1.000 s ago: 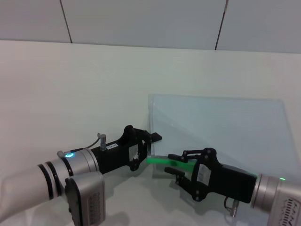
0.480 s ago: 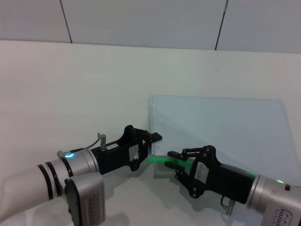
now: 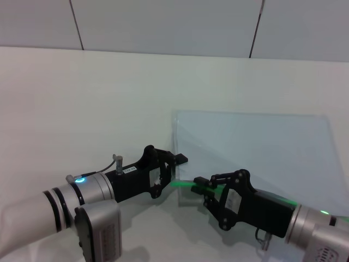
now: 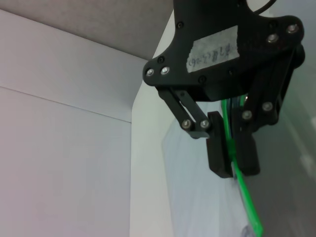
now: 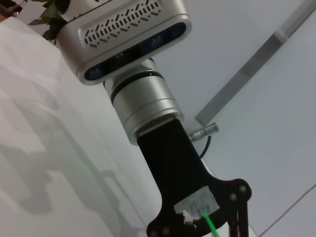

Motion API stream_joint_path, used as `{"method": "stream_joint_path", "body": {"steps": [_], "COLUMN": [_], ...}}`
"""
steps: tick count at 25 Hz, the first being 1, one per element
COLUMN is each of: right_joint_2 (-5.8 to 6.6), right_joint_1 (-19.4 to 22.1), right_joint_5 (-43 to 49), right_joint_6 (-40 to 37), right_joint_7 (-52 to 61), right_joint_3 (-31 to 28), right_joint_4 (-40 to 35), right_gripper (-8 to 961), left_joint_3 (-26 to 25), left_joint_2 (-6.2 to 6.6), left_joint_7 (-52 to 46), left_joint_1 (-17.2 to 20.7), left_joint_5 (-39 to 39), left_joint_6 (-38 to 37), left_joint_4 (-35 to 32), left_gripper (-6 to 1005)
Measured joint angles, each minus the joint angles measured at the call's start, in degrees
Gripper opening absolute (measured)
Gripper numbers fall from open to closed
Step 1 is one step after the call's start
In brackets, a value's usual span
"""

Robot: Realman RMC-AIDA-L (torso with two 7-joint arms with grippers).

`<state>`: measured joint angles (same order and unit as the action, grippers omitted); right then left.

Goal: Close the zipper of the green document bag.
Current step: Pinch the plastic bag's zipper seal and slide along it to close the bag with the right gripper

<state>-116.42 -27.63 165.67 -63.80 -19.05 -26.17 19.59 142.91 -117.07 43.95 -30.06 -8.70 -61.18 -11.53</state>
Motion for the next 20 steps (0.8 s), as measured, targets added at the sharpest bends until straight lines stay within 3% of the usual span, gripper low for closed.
{"method": "stream_joint_path", "body": {"steps": [7,11,20], "right_joint_2": [-0.05,0.02,0.29], "right_joint_1": [0.7,1.0,2.6], "right_joint_5": [0.0,0.0,0.1], "right_joint_6": [0.6,6.5,7.5], "right_joint_7": [-1.0,-2.5,-4.7], "right_joint_3": [-1.1,-1.7,-3.7], "right_joint_4": [0.3,2.9,4.5], "right_gripper": [86,85,81], "left_joint_3": [0.0,0.0,0.0], "left_joint_2": [0.0,0.0,0.0], "left_joint_7": [0.0,0.0,0.2], "left_joint_1": [0.0,0.0,0.1], "left_joint_5": [0.0,0.0,0.0], "left_joint_6": [0.0,0.0,0.0], "left_joint_4": [0.0,0.0,0.1], "left_gripper": [51,51,52]}}
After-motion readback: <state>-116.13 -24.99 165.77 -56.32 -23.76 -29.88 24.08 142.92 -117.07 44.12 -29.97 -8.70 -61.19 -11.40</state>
